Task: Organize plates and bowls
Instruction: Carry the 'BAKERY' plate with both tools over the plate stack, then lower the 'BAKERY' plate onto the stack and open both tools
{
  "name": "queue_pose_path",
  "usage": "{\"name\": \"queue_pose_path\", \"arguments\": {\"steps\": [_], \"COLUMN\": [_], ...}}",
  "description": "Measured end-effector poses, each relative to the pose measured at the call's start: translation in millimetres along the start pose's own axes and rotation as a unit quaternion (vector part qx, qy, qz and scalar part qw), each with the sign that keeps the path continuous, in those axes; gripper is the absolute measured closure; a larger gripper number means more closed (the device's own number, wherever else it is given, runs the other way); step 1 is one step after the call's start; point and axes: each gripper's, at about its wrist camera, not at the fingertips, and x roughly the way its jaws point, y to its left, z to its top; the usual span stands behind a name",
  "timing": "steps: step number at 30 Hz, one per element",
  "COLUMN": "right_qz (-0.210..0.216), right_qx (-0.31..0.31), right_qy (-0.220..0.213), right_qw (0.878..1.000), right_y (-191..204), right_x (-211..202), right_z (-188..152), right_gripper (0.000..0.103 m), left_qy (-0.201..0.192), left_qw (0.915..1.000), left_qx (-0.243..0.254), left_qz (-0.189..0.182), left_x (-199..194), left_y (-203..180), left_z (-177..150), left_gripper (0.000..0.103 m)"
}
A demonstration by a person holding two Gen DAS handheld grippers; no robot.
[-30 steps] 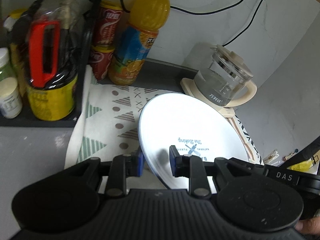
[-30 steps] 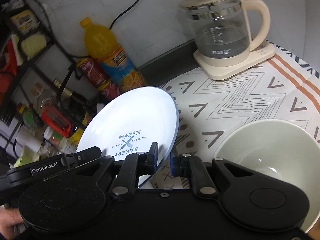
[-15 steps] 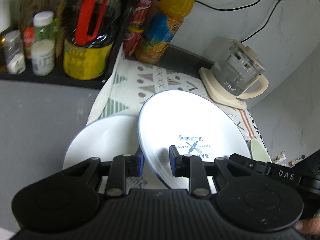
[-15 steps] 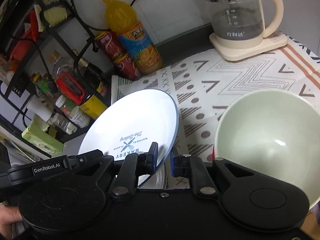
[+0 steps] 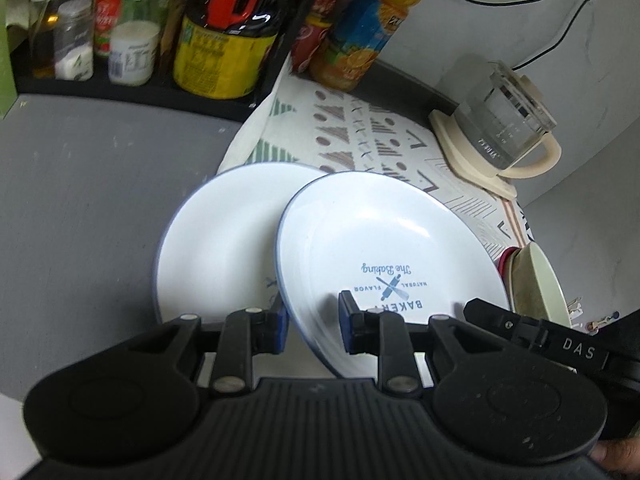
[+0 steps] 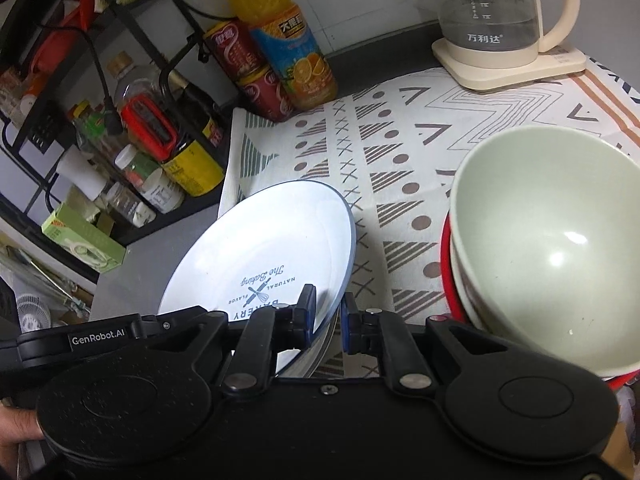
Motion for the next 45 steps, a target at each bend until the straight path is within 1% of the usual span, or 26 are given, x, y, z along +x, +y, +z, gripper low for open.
{"name": "queue_pose_path", "arguments": {"steps": [4, 15, 25, 27, 30, 32, 33, 35, 36, 39, 45], "right_qz": [-0.004, -0.022, -0.037, -0.042, -0.043, -0.044, -0.045, -0.045, -0.047, -0.05, -0.06], "right_qx": [-0.006, -0.02, -0.049, -0.054, -0.053, -0.057, -0.057, -0.057, -0.054, -0.055, -0.064], "right_qy": [0.005, 0.02, 0.04, 0.041, 0.045, 0.047, 0.048, 0.049, 0.047, 0.052, 0.059], "right_qw": [1.0, 0.999, 0.997, 0.997, 0.997, 0.996, 0.996, 0.996, 0.996, 0.996, 0.994], "right_y": [4, 10, 20, 22, 21, 22, 23, 23, 22, 24, 29], "right_x": [4, 16, 28, 30, 31, 32, 33, 34, 35, 38, 48], "right_z": [-3, -7, -5, -5, -5, -5, -5, -5, -5, -4, -3], "right_gripper": [0.09, 0.09, 0.091, 0.092, 0.094, 0.094, 0.094, 0.094, 0.094, 0.093, 0.09], "left_qy": [0.009, 0.034, 0.045, 0.045, 0.043, 0.028, 0.011, -0.021, -0.03, -0.041, -0.022], "left_qw": [0.9999, 0.9991, 0.998, 0.9981, 0.9974, 0.9975, 0.9976, 0.9974, 0.9968, 0.9945, 0.9896], "left_qx": [-0.01, -0.02, -0.037, -0.027, -0.005, 0.002, -0.003, -0.015, -0.017, -0.011, -0.013], "left_qz": [0.003, 0.012, 0.026, 0.033, 0.058, 0.065, 0.068, 0.068, 0.072, 0.096, 0.142], "left_x": [4, 19, 26, 26, 23, 14, 6, -8, -12, -16, -2], "left_y": [7, 16, 22, 21, 17, 16, 17, 21, 22, 25, 38], "left_z": [-4, -8, -6, -6, -4, -1, 1, 5, 8, 14, 14], "left_gripper": [0.079, 0.079, 0.077, 0.076, 0.074, 0.071, 0.069, 0.05, 0.048, 0.044, 0.043]}}
